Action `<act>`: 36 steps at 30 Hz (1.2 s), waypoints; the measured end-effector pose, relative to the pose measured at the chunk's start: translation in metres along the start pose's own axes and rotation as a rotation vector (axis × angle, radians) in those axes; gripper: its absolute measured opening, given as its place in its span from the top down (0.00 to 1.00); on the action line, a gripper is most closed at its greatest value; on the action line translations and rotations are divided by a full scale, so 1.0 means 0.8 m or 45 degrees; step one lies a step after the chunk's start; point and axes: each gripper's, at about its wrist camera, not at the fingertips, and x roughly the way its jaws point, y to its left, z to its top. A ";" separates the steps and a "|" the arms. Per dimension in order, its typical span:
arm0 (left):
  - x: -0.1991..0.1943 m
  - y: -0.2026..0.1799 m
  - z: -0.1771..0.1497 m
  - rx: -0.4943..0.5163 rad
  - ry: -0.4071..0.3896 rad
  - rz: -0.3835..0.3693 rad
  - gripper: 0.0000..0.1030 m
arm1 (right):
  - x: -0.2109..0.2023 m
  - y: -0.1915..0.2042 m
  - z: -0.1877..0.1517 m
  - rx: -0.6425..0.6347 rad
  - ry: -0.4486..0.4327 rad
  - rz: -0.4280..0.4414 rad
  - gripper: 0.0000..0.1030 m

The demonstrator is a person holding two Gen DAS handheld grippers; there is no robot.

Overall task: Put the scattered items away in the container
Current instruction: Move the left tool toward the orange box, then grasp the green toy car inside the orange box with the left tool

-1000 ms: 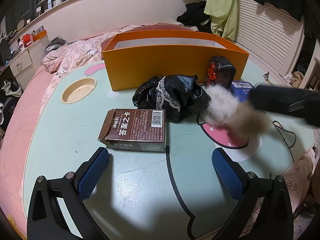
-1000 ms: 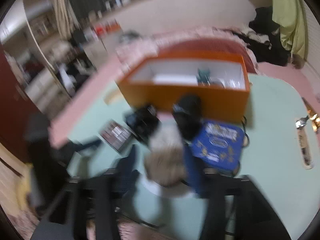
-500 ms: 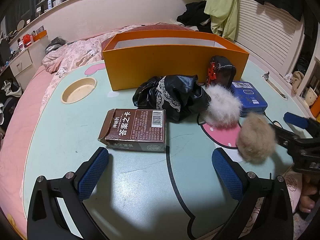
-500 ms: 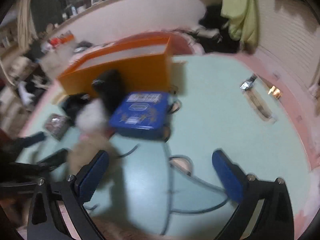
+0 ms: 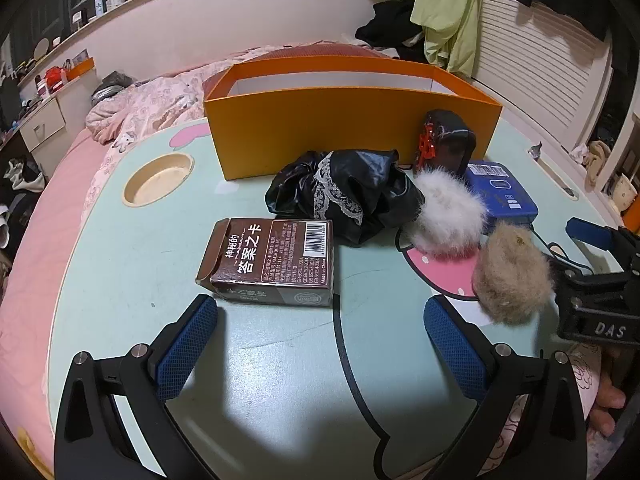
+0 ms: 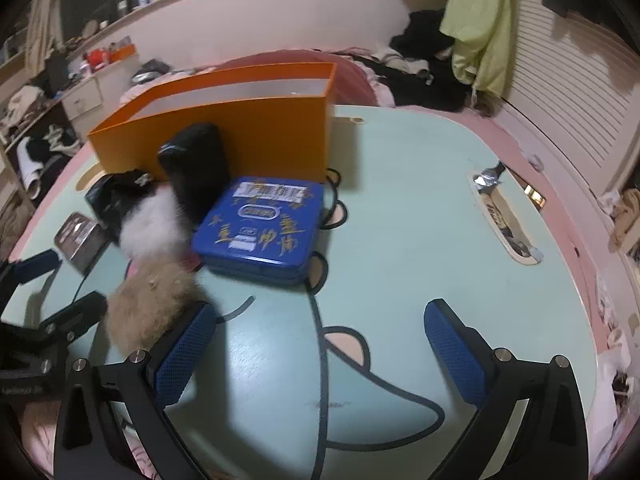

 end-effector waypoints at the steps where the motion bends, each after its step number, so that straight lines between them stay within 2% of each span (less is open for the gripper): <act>1: 0.000 0.001 0.000 0.001 0.002 -0.002 0.00 | 0.000 0.001 0.002 -0.003 0.002 0.000 0.00; 4: -0.009 0.008 0.000 -0.037 -0.031 -0.013 0.02 | -0.001 0.002 0.002 -0.015 -0.003 0.016 0.00; 6: -0.038 0.017 0.007 -0.072 -0.163 -0.068 0.03 | -0.002 0.001 0.000 -0.018 -0.009 0.022 0.00; 8: -0.062 0.020 0.021 -0.077 -0.265 -0.080 0.03 | -0.003 0.002 -0.001 -0.019 -0.018 0.025 0.00; 11: -0.086 0.017 0.059 -0.034 -0.332 -0.127 0.03 | -0.003 0.002 -0.001 -0.020 -0.024 0.026 0.00; 13: -0.090 0.014 0.093 -0.011 -0.332 -0.190 0.03 | -0.003 0.001 -0.001 -0.019 -0.027 0.028 0.00; 15: -0.081 0.009 0.129 0.005 -0.295 -0.252 0.07 | -0.003 0.002 -0.001 -0.020 -0.029 0.029 0.00; 16: -0.077 0.007 0.141 0.010 -0.281 -0.273 0.12 | -0.003 0.002 -0.001 -0.021 -0.029 0.029 0.00; 19: -0.049 -0.003 0.187 0.024 -0.207 -0.320 0.14 | -0.003 0.001 -0.001 -0.021 -0.030 0.030 0.00; 21: -0.017 -0.012 0.215 0.012 -0.110 -0.344 0.15 | -0.003 0.002 -0.001 -0.021 -0.030 0.031 0.00; 23: 0.014 -0.018 0.233 -0.020 -0.010 -0.375 0.22 | -0.003 0.002 -0.001 -0.021 -0.030 0.030 0.00; 25: 0.059 -0.027 0.248 -0.047 0.144 -0.417 0.22 | -0.003 0.002 -0.001 -0.021 -0.030 0.031 0.00; 26: 0.072 -0.030 0.249 -0.044 0.187 -0.423 0.22 | -0.003 0.002 -0.001 -0.021 -0.030 0.030 0.00; 28: 0.103 -0.036 0.249 -0.043 0.255 -0.375 0.23 | -0.003 0.002 -0.001 -0.021 -0.031 0.031 0.00; 31: 0.136 -0.043 0.252 -0.049 0.316 -0.287 0.35 | -0.003 0.004 0.001 -0.021 -0.032 0.032 0.00; 34: 0.164 -0.047 0.252 -0.065 0.377 -0.215 0.36 | -0.003 0.004 0.002 -0.021 -0.033 0.033 0.00; 36: 0.181 -0.048 0.247 -0.062 0.409 -0.148 0.47 | -0.002 0.005 0.002 -0.021 -0.034 0.034 0.00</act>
